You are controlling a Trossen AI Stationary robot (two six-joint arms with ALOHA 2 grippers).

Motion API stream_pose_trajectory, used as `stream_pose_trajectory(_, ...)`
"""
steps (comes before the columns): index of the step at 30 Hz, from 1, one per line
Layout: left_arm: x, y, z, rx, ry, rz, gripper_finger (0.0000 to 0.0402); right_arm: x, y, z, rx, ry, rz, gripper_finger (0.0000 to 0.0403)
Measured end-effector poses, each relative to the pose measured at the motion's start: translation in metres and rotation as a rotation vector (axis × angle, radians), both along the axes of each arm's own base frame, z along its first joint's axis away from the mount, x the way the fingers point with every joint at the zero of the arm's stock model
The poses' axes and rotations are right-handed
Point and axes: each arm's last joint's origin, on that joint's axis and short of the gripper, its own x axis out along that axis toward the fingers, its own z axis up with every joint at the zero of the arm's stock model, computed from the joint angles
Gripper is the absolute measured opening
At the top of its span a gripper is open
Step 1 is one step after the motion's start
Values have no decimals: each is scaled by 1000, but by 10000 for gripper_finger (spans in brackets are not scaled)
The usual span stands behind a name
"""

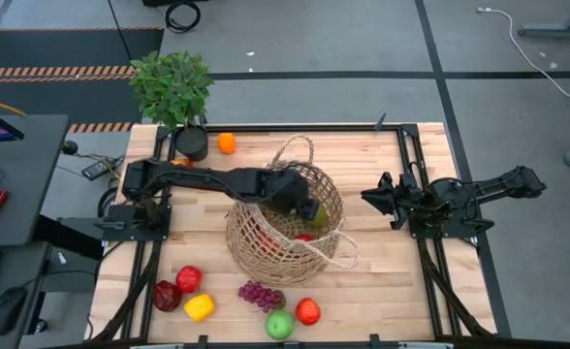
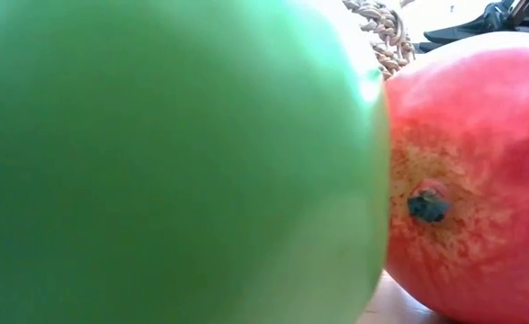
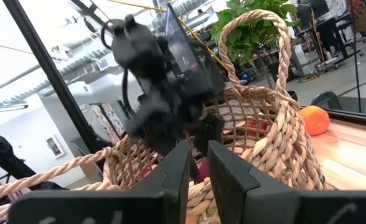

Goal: Build produce basket
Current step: Put the apple into the basket

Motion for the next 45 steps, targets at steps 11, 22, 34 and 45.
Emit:
stream_pose_trajectory(11, -18, -2, 99, 156, -536, -181, 376, 0, 0, 0, 0, 0, 0, 64)
stream_pose_trajectory(22, -100, -40, 176, -37, -725, -540, 376, 0, 0, 0, 0, 0, 0, 64)
stream_pose_trajectory(34, -193, -126, 142, -360, -13, -726, 376, 1, 0, -1, -1, 6, 0, 64)
stream_pose_trajectory(45, -232, -143, 69, -84, 499, -568, 376, 1, 0, 0, -1, 6, 1, 64)
